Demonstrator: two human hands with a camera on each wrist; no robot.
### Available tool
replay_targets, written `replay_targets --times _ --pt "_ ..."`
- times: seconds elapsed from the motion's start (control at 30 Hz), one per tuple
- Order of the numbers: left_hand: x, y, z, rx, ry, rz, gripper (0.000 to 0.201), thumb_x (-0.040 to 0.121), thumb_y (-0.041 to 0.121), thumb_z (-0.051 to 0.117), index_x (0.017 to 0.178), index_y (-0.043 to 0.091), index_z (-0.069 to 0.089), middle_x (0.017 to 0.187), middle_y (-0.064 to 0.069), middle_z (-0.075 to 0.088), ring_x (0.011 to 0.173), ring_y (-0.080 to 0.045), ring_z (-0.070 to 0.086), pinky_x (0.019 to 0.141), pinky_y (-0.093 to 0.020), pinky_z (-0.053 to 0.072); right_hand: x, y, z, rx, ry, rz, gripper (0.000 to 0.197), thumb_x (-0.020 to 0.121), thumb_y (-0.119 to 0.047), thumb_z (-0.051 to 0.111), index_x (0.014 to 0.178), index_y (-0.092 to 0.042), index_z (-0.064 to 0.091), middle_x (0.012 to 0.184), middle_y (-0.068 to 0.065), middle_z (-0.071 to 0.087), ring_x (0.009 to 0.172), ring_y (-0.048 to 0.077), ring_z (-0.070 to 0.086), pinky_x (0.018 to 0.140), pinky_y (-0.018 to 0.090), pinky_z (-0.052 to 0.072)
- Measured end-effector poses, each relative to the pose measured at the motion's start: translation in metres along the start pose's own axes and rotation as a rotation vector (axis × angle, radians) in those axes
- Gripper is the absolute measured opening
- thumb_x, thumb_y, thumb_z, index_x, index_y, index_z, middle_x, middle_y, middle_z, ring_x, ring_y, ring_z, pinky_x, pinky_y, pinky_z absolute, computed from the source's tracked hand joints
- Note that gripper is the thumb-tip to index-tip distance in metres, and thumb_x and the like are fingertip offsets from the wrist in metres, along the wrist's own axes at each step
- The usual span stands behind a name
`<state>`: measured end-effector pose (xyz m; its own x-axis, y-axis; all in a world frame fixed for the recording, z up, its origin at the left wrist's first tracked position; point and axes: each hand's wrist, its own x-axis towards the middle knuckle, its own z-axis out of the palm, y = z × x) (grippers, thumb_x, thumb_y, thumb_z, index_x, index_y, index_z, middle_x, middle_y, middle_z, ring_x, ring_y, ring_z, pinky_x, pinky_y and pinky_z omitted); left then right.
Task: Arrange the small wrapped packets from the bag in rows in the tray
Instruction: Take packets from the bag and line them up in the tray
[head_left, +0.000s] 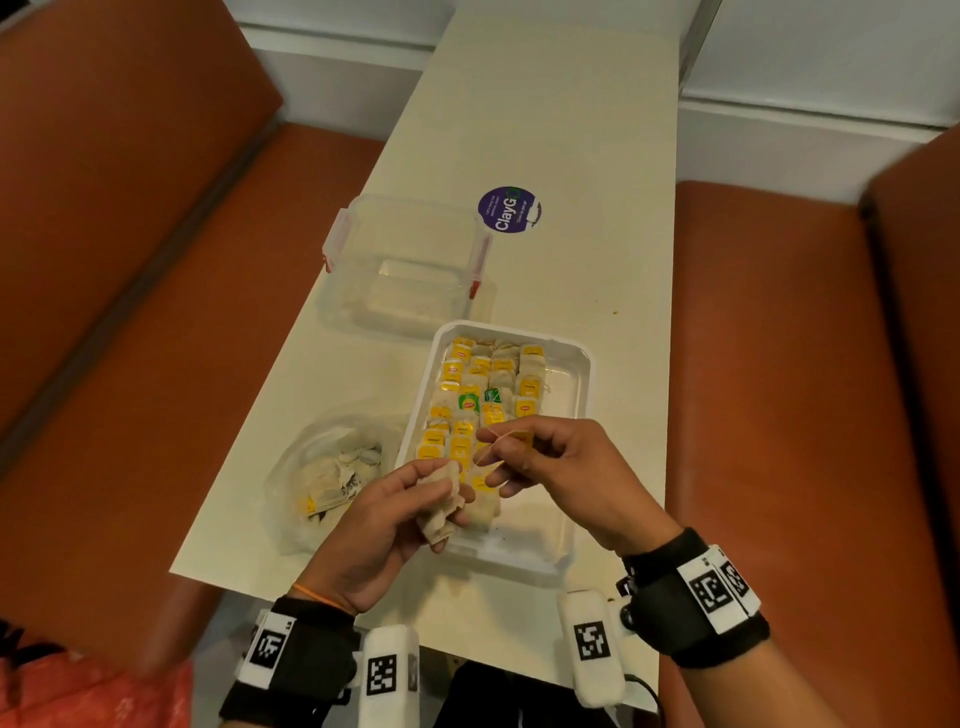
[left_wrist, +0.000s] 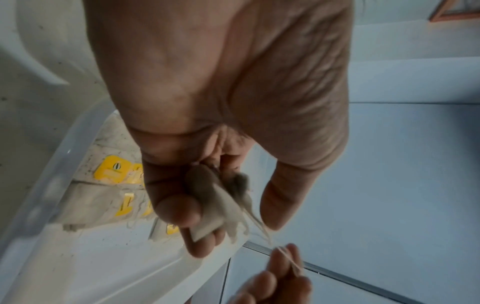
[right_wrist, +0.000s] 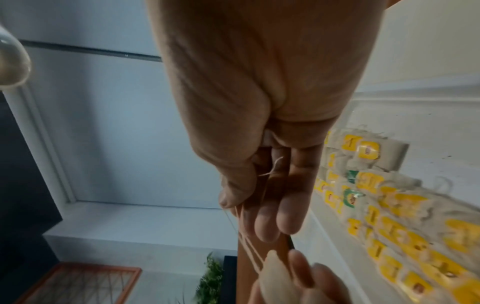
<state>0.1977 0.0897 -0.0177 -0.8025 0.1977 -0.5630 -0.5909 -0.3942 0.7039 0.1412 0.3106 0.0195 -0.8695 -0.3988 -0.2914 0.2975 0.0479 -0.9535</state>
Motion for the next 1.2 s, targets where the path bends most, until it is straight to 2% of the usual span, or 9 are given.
replay_targets --times 0.27,0.4,0.47,0.57,0.7,0.83,0.97,1.1,1.2 --pt "0.008 -0.009 0.010 -0.171 0.093 -0.020 0.027 0.097 0.029 0.064 0.115 0.009 0.065 0.092 -0.011 0.067 0.071 -0.019 0.062 0.056 -0.027 0.040 -0.004 -0.031 0.000 -0.188 0.030 -0.138 0.022 0.098 -0.015 0.069 0.119 -0.020 0.077 0.099 -0.002 0.080 0.086 0.020 0.078 0.080 0.036 0.063" --pt "0.012 -0.011 0.013 -0.268 0.130 -0.031 0.027 0.093 0.041 0.068 0.098 0.015 0.072 0.082 -0.006 0.060 0.059 -0.015 0.052 0.051 -0.024 0.038 -0.006 -0.040 -0.001 -0.337 0.043 -0.227 0.024 0.096 -0.006 0.071 0.109 -0.023 0.081 0.099 -0.010 0.079 0.090 0.009 0.075 0.079 0.020 0.057" --pt "0.014 -0.011 0.014 -0.283 0.145 -0.027 0.029 0.092 0.046 0.068 0.091 0.018 0.073 0.076 -0.004 0.055 0.055 -0.014 0.048 0.046 -0.023 0.030 -0.007 -0.045 -0.003 -0.457 0.068 -0.301 0.022 0.093 -0.008 0.074 0.106 -0.025 0.082 0.101 -0.012 0.077 0.098 0.006 0.073 0.080 0.015 0.053" --pt "0.015 -0.010 0.015 -0.262 0.167 -0.028 0.033 0.094 0.051 0.066 0.087 0.019 0.069 0.072 -0.003 0.055 0.053 -0.011 0.045 0.042 -0.022 0.018 -0.008 -0.052 -0.005 -0.485 0.064 -0.331 0.019 0.094 -0.012 0.074 0.105 -0.026 0.081 0.107 -0.013 0.076 0.105 0.011 0.071 0.084 0.024 0.056" --pt "0.016 -0.010 0.015 -0.277 0.153 -0.049 0.035 0.095 0.052 0.066 0.084 0.019 0.067 0.071 -0.001 0.052 0.049 -0.010 0.044 0.034 -0.020 0.025 -0.011 -0.062 -0.004 -0.394 0.008 -0.253 0.017 0.098 -0.015 0.070 0.107 -0.025 0.080 0.105 -0.015 0.077 0.098 0.014 0.073 0.087 0.035 0.059" --pt "0.016 -0.011 0.019 -0.272 0.125 -0.079 0.031 0.093 0.048 0.069 0.081 0.019 0.064 0.072 -0.001 0.053 0.050 -0.010 0.046 0.035 -0.020 0.026 -0.010 -0.064 0.001 -0.315 -0.035 -0.236 0.015 0.101 -0.014 0.065 0.108 -0.017 0.078 0.104 -0.005 0.078 0.098 0.020 0.075 0.086 0.041 0.061" --pt "0.017 -0.012 0.021 -0.202 0.131 -0.118 0.033 0.093 0.050 0.071 0.074 0.024 0.070 0.075 -0.001 0.052 0.067 -0.015 0.047 0.038 -0.019 0.027 -0.010 -0.068 0.006 -0.149 -0.091 -0.217 0.016 0.104 -0.010 0.057 0.111 -0.003 0.069 0.103 0.008 0.079 0.096 0.026 0.077 0.084 0.045 0.063" --pt "0.019 -0.013 0.022 -0.216 0.130 -0.085 0.026 0.099 0.040 0.065 0.095 0.015 0.067 0.068 -0.002 0.052 0.057 -0.012 0.048 0.041 -0.020 0.031 -0.012 -0.076 0.008 -0.023 -0.103 -0.199 0.020 0.104 -0.011 0.052 0.113 0.003 0.063 0.101 0.017 0.078 0.093 0.032 0.077 0.082 0.046 0.063" --pt "0.020 -0.014 0.018 -0.191 0.106 -0.040 0.029 0.096 0.035 0.067 0.107 0.009 0.067 0.081 -0.007 0.063 0.063 -0.014 0.057 0.046 -0.020 0.036 -0.011 -0.082 0.008 0.020 -0.074 -0.199 0.021 0.104 -0.012 0.051 0.113 0.003 0.062 0.098 0.019 0.078 0.090 0.034 0.077 0.078 0.040 0.064"
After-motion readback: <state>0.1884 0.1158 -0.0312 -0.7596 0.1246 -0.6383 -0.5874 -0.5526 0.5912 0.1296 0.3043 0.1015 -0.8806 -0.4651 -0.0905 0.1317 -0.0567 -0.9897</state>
